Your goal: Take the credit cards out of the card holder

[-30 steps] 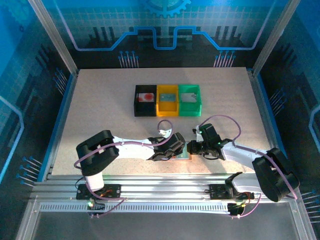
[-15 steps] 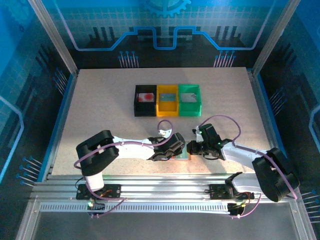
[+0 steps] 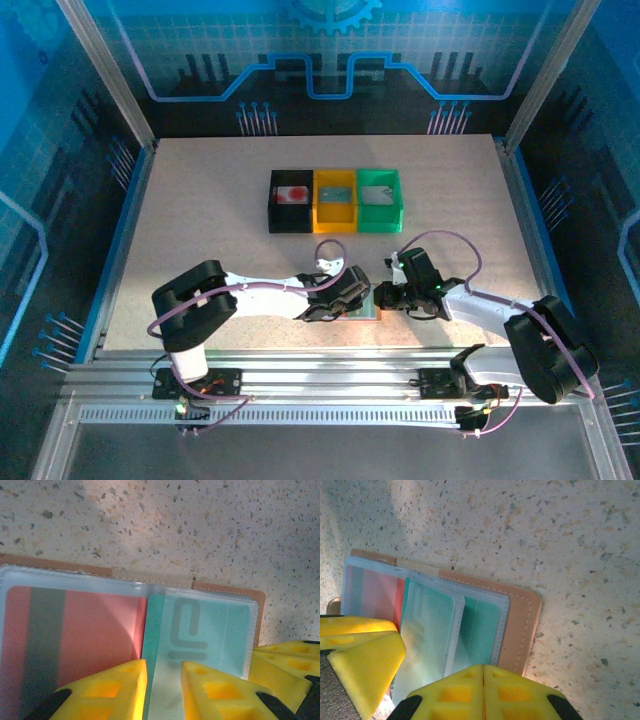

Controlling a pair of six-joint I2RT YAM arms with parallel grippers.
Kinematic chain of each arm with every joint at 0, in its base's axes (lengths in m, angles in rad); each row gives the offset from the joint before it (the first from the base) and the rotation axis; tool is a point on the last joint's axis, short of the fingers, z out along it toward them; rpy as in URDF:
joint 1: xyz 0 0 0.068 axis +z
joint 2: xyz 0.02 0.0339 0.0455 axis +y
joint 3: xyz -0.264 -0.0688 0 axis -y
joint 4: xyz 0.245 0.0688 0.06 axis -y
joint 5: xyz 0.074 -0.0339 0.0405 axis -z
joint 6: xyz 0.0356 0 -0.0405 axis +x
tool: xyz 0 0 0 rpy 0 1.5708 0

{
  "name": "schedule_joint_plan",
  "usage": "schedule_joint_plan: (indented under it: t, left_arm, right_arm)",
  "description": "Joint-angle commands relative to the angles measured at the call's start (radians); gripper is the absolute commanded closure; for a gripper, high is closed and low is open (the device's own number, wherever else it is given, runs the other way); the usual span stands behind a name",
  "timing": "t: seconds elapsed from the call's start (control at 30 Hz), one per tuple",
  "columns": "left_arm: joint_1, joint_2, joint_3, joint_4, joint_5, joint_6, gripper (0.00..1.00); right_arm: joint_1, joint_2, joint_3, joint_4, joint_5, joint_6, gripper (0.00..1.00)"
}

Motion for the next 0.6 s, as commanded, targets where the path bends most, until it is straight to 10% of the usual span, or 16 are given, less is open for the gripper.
schedule_joint_plan:
  t: [0.0, 0.57]
  left_arm:
    - [0.003, -0.039, -0.005, -0.033, -0.032, 0.031, 0.73]
    - [0.002, -0.018, -0.008, -0.027, -0.013, 0.034, 0.71]
  right_arm:
    - [0.005, -0.005, -0.011, -0.003, -0.001, -0.005, 0.93]
    - [0.007, -0.017, -0.021, 0.023, -0.016, -0.009, 0.93]
